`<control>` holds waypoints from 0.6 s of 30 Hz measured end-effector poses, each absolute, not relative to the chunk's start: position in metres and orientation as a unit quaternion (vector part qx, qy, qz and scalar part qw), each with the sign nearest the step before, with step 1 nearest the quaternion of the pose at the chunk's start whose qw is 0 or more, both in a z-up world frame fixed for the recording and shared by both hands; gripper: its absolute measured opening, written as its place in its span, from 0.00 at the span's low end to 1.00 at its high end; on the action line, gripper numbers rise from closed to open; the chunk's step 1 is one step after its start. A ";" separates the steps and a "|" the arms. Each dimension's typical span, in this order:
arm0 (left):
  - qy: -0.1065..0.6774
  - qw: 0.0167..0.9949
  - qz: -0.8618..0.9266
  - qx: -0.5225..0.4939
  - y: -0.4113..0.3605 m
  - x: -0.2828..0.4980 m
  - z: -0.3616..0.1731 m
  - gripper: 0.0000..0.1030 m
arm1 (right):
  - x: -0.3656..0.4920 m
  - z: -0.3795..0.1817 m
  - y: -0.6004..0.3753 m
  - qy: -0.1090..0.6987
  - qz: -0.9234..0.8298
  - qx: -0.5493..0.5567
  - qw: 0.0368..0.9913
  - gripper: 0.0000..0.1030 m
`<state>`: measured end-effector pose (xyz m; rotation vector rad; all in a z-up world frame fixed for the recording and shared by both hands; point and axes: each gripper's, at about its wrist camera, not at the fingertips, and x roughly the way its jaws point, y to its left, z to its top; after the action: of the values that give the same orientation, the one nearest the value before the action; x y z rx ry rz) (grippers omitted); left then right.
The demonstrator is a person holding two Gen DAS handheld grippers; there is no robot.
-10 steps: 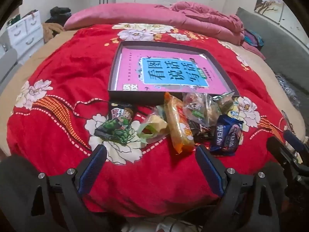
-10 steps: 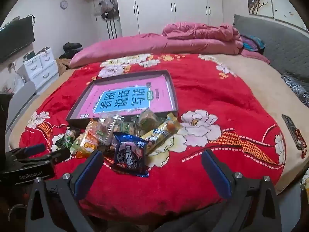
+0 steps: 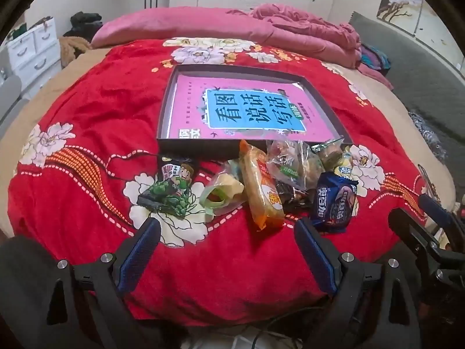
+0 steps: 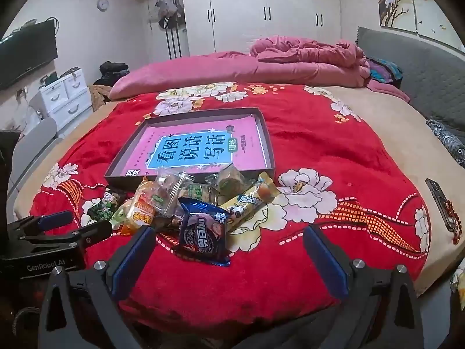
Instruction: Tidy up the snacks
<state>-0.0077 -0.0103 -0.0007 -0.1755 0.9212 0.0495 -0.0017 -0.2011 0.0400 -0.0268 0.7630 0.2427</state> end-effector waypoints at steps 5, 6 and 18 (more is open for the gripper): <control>0.447 0.890 0.018 -0.088 -0.002 -0.004 0.003 0.91 | -0.001 0.040 -0.200 0.371 0.119 -0.015 0.921 0.99; 0.446 0.890 0.018 -0.088 -0.002 -0.004 0.003 0.91 | -0.001 0.039 -0.199 0.371 0.119 -0.015 0.921 0.99; 0.444 0.892 0.018 -0.085 -0.003 -0.004 0.005 0.91 | -0.002 0.040 -0.198 0.371 0.118 -0.013 0.921 0.99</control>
<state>-0.0044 -0.0032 0.0053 -0.1774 0.9221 0.0379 -0.0022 -0.1979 0.0401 -0.0272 0.7630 0.2420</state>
